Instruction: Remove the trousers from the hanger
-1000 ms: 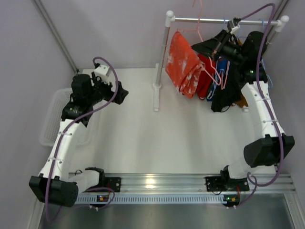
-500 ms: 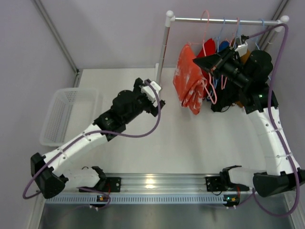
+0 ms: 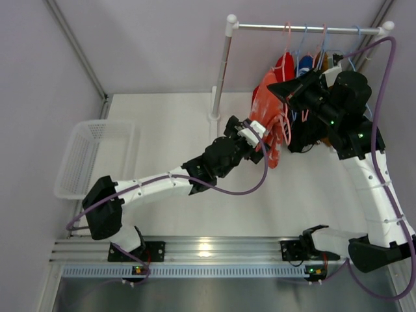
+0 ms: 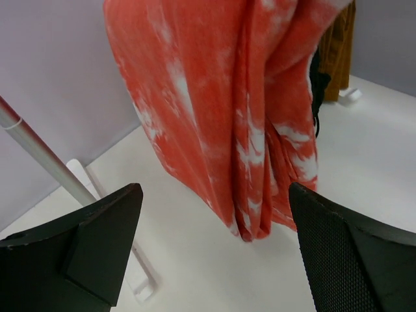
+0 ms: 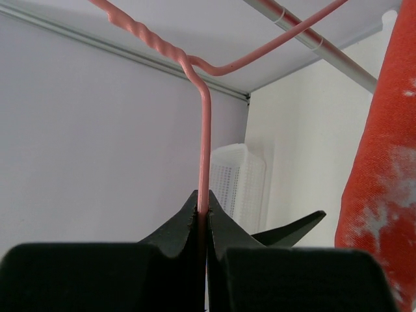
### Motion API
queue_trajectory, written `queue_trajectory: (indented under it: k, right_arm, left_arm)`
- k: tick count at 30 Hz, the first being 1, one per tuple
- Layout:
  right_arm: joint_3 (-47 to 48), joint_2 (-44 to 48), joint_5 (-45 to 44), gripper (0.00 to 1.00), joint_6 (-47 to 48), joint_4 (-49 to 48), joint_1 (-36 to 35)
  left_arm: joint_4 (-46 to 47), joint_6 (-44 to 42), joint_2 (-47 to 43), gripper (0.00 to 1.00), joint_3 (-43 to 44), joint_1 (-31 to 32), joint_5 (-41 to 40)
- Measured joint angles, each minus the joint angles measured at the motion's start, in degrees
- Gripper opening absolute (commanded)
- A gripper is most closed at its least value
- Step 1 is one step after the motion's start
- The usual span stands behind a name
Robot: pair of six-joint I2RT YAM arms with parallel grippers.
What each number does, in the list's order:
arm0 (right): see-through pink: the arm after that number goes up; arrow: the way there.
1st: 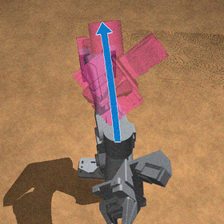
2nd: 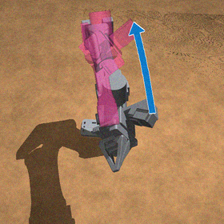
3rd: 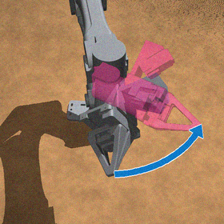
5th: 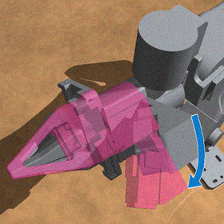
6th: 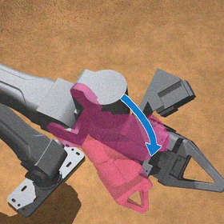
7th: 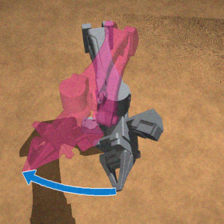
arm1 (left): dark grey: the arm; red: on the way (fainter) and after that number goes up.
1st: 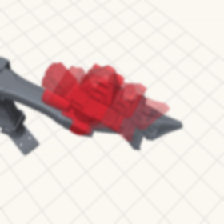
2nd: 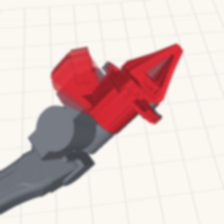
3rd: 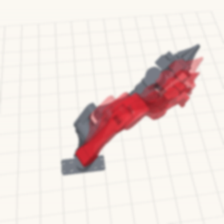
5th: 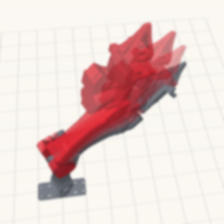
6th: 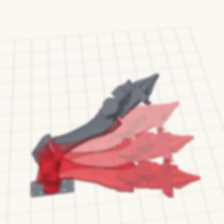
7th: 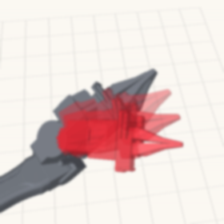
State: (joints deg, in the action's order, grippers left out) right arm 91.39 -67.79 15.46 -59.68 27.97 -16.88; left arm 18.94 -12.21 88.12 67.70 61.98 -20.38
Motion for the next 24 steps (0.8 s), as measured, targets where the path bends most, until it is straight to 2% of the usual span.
queue_trajectory:
  k: [8,12,14,18,24]
  right_arm:
    - [0.59,-0.33,-0.83,0.0,-0.02,0.85,-0.2]
    - [0.59,-0.33,-0.83,0.0,-0.39,0.81,-0.22]
    - [0.59,-0.33,-0.81,0.0,-0.57,0.79,-0.22]
    - [0.61,-0.33,-0.79,0.0,-0.9,0.79,-0.22]
    - [0.68,-0.37,-0.83,0.0,-0.76,0.68,-0.22]
  left_arm:
    - [8.76,0.33,6.78,0.92,5.81,-0.39,-3.54]
    - [11.02,0.72,8.09,0.92,6.75,-0.57,-3.58]
    - [11.61,0.74,8.76,0.89,6.97,-0.66,-3.63]
    - [12.13,1.07,10.82,0.79,8.48,-1.38,-4.9]
    - [11.91,2.58,11.76,0.79,9.44,-4.96,-5.2]
